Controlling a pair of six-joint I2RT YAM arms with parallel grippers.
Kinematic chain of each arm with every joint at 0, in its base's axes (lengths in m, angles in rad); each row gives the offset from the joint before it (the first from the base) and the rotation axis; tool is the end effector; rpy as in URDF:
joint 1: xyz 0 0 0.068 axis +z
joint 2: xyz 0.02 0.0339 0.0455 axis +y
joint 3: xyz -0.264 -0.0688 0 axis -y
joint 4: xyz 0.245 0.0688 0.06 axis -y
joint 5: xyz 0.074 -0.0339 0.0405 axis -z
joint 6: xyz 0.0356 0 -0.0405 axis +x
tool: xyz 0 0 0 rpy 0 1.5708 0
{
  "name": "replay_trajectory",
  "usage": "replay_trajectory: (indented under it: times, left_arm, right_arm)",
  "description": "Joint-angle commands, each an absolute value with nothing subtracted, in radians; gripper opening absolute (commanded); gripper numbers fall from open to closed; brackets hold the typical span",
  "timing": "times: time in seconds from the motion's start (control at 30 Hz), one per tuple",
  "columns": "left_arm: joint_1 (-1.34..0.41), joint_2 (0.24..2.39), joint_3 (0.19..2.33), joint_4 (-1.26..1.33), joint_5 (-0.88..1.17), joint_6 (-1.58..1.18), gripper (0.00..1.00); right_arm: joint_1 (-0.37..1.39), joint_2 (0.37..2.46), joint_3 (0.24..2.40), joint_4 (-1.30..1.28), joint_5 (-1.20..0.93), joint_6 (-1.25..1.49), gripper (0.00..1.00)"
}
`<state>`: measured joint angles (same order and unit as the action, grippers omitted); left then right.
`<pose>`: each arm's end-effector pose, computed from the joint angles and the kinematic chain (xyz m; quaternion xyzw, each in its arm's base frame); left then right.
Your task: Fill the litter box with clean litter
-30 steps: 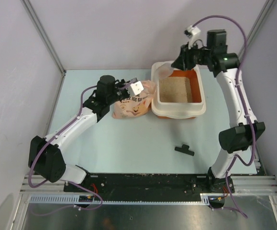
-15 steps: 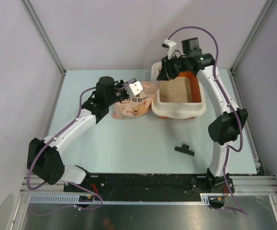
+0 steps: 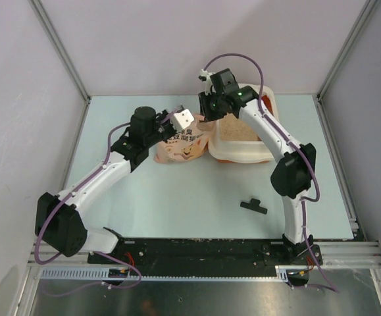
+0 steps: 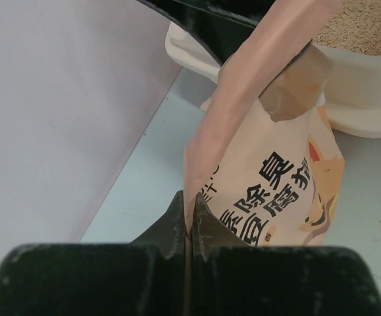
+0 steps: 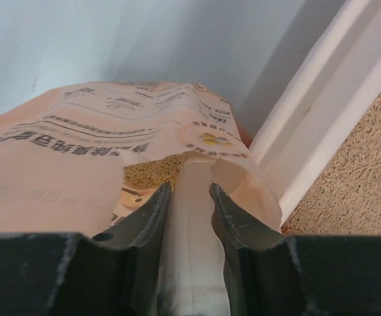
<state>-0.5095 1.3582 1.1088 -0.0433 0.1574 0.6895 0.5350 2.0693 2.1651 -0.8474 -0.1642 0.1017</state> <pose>0.2775 -0.1615 0.3377 0.4902 0.6342 -0.0094 0.5978 0.3963 0.2416 0.3540 -0.2284 0.8858 0.1957 0.3534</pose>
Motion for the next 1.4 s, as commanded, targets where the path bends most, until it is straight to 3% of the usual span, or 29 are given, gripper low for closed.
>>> replay_trajectory:
  times: [0.0,0.2,0.53,0.73,0.87,1.37]
  left_arm:
    - [-0.523,1.285,1.149,0.127,0.138,0.597,0.00]
    - [-0.525,1.287,1.149,0.138,0.150,0.515,0.00]
    - [-0.525,1.293,1.141,0.138,0.126,0.551,0.00]
    - [-0.525,1.295,1.127,0.138,0.112,0.598,0.00]
    - [-0.526,1.298,1.127,0.138,0.092,0.630,0.00]
    - [-0.529,1.327,1.161,0.117,0.002,0.802,0.00]
  right_arm:
    - [0.545,2.085,2.112,-0.796,-0.078,0.188,0.00]
    - [0.548,2.170,2.033,-0.773,-0.247,0.284,0.00]
    - [0.473,2.247,2.085,-0.660,-0.863,0.301,0.00]
    - [0.387,2.273,2.109,-0.502,-1.096,0.513,0.00]
    - [0.328,2.246,2.030,-0.286,-1.157,0.742,0.00]
    - [0.207,2.129,1.910,-0.230,-1.100,0.905,0.00]
